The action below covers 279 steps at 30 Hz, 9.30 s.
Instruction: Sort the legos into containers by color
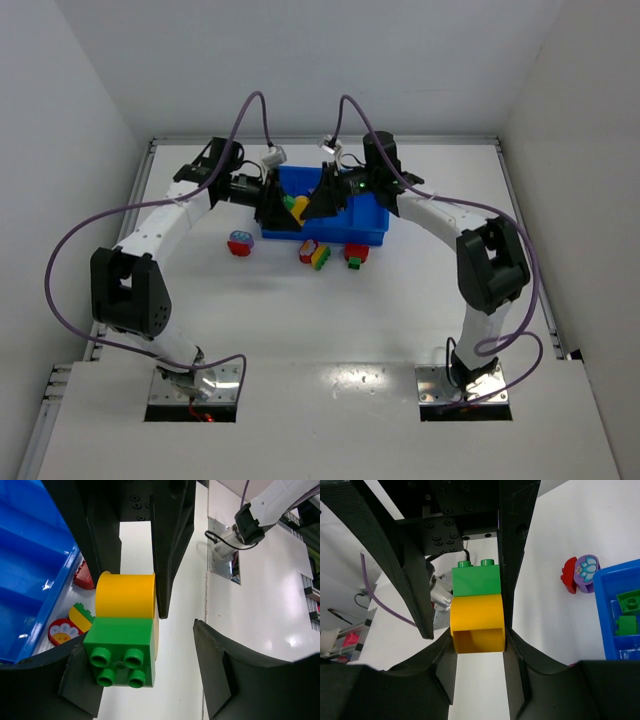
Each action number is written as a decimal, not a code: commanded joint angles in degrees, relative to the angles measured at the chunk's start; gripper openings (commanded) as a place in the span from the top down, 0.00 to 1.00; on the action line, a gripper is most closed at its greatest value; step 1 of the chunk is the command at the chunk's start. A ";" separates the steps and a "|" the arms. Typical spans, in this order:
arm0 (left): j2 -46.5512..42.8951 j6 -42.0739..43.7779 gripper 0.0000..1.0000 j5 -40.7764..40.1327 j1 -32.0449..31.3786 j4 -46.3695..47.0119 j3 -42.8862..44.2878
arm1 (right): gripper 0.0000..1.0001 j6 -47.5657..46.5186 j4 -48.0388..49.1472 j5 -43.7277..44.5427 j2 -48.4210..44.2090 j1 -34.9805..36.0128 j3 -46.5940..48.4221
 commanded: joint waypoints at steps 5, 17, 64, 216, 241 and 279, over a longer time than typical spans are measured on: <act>-3.02 0.13 0.32 1.27 1.25 0.92 0.39 | 0.98 -6.12 -1.67 -0.37 -4.51 -1.17 0.08; 1.20 -1.02 0.50 3.21 2.58 0.92 6.10 | 0.98 -10.78 -5.46 -0.90 -5.57 -1.17 -0.45; 2.26 -2.16 0.31 6.73 5.30 1.45 5.13 | 0.98 -11.93 -7.13 -0.37 -3.99 -1.70 0.78; 18.07 -55.60 0.33 -88.99 -42.16 25.62 -3.57 | 0.28 -19.40 -25.41 76.10 -46.71 -17.07 -31.04; 24.05 -57.27 0.38 -85.12 -38.73 28.61 -0.23 | 0.28 -18.87 -25.93 70.91 -46.71 -19.19 -32.62; -3.52 -31.98 1.00 -75.02 -38.20 35.37 -21.22 | 0.13 -14.14 -28.75 39.07 -44.25 -20.86 -29.64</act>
